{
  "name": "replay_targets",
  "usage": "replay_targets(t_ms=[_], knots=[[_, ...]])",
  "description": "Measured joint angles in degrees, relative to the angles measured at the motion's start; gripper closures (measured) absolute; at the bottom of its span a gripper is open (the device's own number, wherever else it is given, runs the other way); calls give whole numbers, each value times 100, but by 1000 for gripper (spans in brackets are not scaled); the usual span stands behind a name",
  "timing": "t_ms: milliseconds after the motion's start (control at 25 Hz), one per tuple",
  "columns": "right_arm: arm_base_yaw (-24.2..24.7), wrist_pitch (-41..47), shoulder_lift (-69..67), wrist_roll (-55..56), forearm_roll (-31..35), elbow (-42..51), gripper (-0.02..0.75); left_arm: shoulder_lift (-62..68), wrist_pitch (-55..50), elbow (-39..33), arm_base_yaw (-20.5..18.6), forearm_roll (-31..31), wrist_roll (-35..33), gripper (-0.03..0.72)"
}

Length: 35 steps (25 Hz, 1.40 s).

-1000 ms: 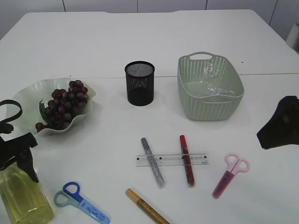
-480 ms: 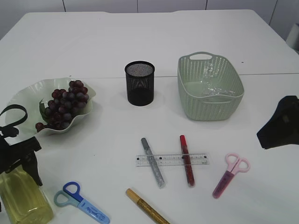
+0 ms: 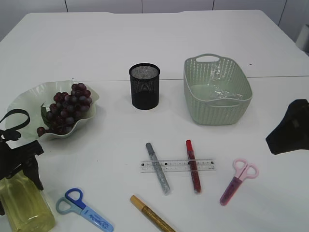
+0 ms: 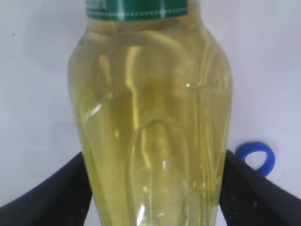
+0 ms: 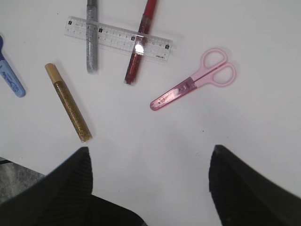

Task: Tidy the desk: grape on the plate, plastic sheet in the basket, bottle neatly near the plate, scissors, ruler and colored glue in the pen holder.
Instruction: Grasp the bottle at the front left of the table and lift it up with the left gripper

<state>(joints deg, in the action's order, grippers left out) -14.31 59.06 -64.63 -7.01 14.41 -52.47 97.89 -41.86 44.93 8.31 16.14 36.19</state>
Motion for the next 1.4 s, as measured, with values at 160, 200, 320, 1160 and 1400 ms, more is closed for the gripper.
replay_targets(t_ms=[160,200,320,1160,1400], knots=[[0,0,0,-10,0,0,174,80,45,10,0,-9,0,113],[0,0,0,-10,0,0,174,139,67,23,0,-9,0,113],[0,0,0,-10,0,0,174,288,77,47,0,-13,0,113],[0,0,0,-10,-83,0,174,322,73,69,0,-154,-50,231],[0,0,0,-10,-83,0,174,276,-114,69,0,-195,-1803,235]])
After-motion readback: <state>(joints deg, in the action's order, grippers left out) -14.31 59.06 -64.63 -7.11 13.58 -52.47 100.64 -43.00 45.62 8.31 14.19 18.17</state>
